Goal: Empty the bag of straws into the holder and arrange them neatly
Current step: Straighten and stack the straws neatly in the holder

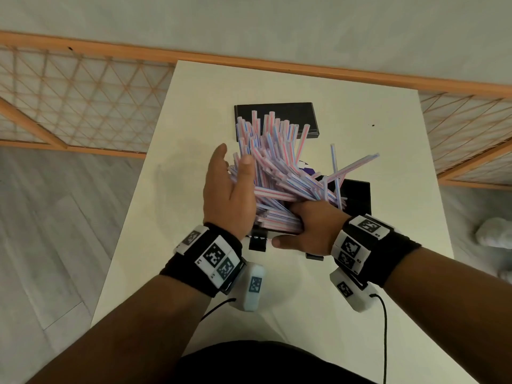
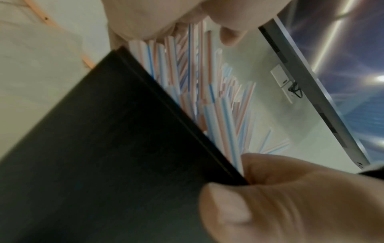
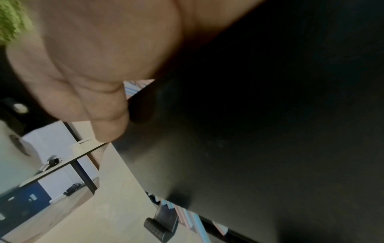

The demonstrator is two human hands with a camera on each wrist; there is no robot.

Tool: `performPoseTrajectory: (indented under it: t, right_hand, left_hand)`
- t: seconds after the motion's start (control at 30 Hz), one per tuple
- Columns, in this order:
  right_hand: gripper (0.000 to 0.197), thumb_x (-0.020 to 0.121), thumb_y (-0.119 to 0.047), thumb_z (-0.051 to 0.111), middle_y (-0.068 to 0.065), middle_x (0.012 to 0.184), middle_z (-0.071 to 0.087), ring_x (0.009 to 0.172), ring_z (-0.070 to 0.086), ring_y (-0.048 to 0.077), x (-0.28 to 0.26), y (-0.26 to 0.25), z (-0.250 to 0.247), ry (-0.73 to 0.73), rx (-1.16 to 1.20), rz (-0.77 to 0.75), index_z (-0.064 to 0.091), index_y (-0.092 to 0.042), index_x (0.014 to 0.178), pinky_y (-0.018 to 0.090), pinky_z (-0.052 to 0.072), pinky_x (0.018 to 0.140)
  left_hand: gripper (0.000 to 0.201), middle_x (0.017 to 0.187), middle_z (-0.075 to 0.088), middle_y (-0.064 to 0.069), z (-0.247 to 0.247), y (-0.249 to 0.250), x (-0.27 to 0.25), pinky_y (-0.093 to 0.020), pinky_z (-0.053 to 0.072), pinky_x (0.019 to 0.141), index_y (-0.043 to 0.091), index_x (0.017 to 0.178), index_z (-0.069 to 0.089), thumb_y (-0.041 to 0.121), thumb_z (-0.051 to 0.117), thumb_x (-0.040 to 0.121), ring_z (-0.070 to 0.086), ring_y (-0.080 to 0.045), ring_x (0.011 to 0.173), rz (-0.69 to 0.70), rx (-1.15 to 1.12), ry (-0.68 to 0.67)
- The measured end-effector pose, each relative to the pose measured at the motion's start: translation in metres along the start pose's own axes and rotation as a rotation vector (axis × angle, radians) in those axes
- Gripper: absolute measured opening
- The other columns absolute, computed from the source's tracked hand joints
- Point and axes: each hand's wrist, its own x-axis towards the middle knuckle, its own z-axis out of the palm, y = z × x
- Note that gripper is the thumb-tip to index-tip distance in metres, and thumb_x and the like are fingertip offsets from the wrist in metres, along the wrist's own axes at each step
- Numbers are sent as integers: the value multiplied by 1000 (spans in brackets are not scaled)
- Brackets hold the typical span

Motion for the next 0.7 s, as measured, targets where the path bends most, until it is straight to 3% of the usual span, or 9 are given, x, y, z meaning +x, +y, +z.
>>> performPoseTrajectory:
  t: [0.13,0.23,0.3,0.37,0.43,0.5,0.57,0.63,0.7]
  right_hand:
    - [65,76,-70,65,-8,112,59,111,58,22,-2,2,1,4,57,-51,53,-33,128,30,46,95]
    - [47,77,-68,65,-2,99,63,103,60,24,-1,-2,0,13,19,-44,59,-28,102,27,45,88]
    - [53,78,-64,67,-1,104,64,103,60,22,-3,-5,-2,28,25,-64,60,-25,114,22,41,85]
    - [57,79,-61,68,-6,103,61,102,61,20,-6,-7,-2,63,49,-79,56,-25,122,20,38,82]
    - [60,79,-61,67,-6,108,63,103,62,20,-9,-5,0,109,29,-87,53,-25,125,21,42,82]
    - [62,78,-61,66,-2,115,64,105,61,23,-15,0,3,181,-1,-93,52,-25,126,25,47,87]
    - [55,75,-56,68,-1,112,62,101,61,25,-24,6,4,283,-27,-101,56,-23,118,29,47,85]
    - [40,74,-51,69,-2,97,59,93,60,27,-33,10,8,309,-39,-116,58,-24,100,29,46,77]
    - [31,75,-49,70,-5,90,54,91,59,26,-34,10,11,210,-55,-111,53,-28,90,27,42,73]
  left_hand:
    - [65,147,51,-6,0,-9,6,-14,40,102,10,149,40,45,40,94,51,-4,121,3,-63,88]
    - [69,136,58,-8,4,-15,9,-38,41,111,8,147,41,55,31,97,54,-22,126,33,51,-19]
    - [87,153,44,-16,7,-16,7,-47,31,120,5,153,30,69,23,94,40,-30,143,47,134,-158]
    - [94,167,16,-14,8,-16,3,-37,13,126,5,159,8,69,24,91,16,-25,154,12,215,-195]
    - [100,169,8,-10,6,-14,0,-33,11,125,7,159,-1,71,28,88,13,-21,155,-8,180,-165]
    - [97,166,17,-9,3,-11,-2,-37,25,122,9,159,5,71,35,91,27,-24,151,-51,52,-96]
    - [79,160,27,-6,3,-7,-3,-22,35,108,10,157,13,58,39,100,39,-21,141,-119,-38,-52]
    - [75,157,32,-3,5,-9,-4,-7,34,91,11,155,18,57,38,100,43,-12,130,-120,-60,-62]
    - [89,154,34,-2,8,-10,-6,-9,33,90,11,154,20,70,35,89,43,-9,124,-89,-60,-79]
